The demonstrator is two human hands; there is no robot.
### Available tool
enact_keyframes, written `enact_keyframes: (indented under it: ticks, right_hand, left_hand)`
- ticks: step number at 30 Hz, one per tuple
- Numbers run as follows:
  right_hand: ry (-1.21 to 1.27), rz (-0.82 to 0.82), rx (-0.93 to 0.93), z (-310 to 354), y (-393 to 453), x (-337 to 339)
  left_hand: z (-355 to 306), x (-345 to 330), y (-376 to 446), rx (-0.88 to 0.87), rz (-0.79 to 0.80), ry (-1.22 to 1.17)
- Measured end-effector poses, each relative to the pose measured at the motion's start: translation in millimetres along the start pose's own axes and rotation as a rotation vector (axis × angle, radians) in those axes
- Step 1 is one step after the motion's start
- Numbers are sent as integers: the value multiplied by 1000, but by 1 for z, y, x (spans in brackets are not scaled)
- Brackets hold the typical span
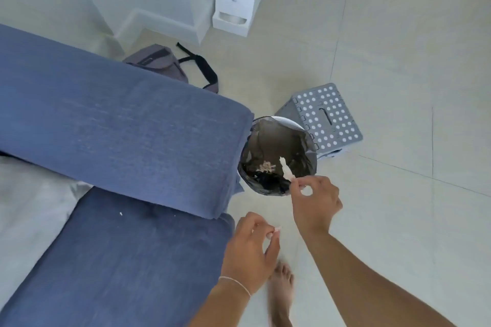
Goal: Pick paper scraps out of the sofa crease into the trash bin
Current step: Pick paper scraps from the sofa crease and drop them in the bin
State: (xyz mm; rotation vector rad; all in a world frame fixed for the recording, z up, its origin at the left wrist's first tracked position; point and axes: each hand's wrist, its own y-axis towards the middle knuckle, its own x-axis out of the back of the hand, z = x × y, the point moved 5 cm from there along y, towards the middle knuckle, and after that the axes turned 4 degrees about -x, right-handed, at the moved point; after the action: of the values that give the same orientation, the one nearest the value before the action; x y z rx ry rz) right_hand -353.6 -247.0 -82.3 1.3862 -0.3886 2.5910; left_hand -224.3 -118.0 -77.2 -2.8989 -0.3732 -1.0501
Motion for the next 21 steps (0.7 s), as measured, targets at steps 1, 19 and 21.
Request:
enact_keyframes:
  ticks: [1, 19, 21]
  right_hand:
    - [11, -3, -8, 0, 14, 1]
    - [156, 102, 45, -20, 72, -3]
    - [186, 105, 63, -8, 70, -3]
  left_hand:
    - [-8, -8, 8, 1, 21, 6]
    - [-4, -72, 159, 191, 270, 264]
    - [-11, -74, 155, 164, 341, 313]
